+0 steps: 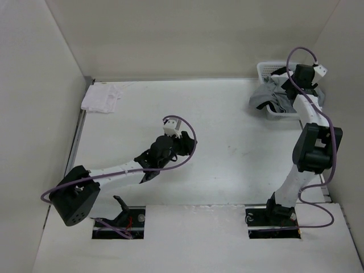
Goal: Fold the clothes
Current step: Grab the tank top from the pile, then move the tank top to the center of the board, then flatten the tank top out
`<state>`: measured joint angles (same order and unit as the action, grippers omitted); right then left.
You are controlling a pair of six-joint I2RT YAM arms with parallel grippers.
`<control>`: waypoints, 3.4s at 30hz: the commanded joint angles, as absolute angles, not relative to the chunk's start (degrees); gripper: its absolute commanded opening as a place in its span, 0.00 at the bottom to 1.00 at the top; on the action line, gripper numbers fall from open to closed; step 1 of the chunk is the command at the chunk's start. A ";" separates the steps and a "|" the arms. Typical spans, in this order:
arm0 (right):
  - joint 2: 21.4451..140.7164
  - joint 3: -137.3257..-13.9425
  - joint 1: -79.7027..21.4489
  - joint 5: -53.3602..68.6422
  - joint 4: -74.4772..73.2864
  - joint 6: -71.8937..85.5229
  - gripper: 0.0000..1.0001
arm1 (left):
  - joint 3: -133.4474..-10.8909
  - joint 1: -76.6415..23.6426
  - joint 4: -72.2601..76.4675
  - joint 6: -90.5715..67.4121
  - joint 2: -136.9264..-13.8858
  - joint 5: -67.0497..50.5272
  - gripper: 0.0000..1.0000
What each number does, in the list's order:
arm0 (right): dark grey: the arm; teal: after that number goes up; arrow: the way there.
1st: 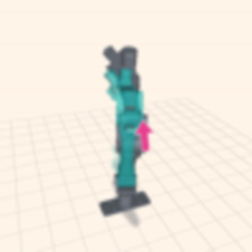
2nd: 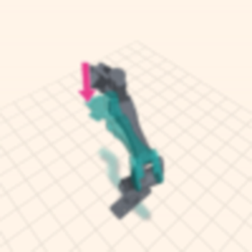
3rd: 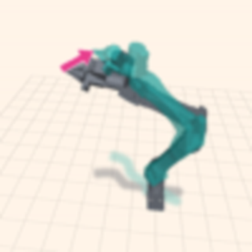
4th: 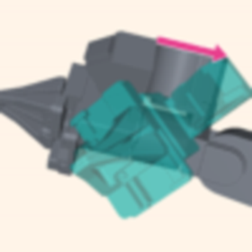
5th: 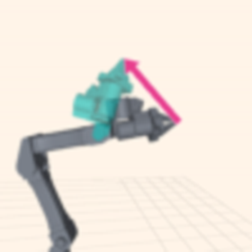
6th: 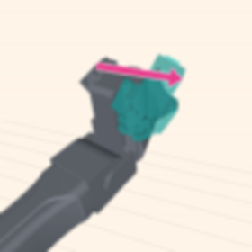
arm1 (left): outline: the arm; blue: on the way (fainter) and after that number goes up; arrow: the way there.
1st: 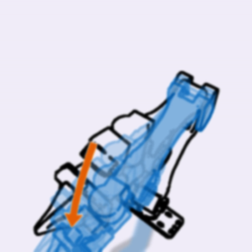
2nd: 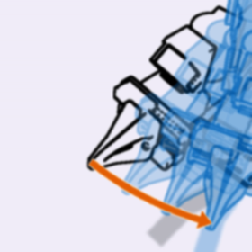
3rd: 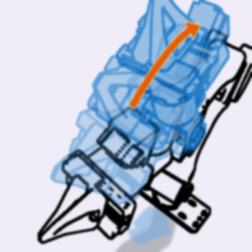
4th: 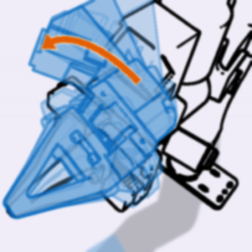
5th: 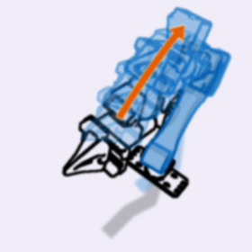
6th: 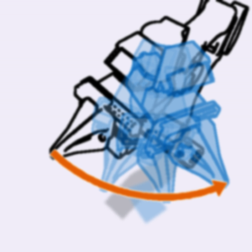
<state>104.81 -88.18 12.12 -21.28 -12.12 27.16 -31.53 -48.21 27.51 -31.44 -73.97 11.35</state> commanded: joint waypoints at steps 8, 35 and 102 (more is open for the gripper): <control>110.91 -95.53 13.93 -19.77 -13.53 24.52 0.39 | -33.66 -47.59 34.98 -30.67 -78.22 10.72 0.48; 102.24 -93.71 14.02 -19.25 -5.64 26.10 0.00 | -32.87 -46.10 36.47 -31.02 -78.40 10.81 0.49; 74.79 -30.14 -40.56 -13.71 2.90 52.91 0.43 | -35.68 -55.15 20.04 -41.48 -91.13 8.53 0.38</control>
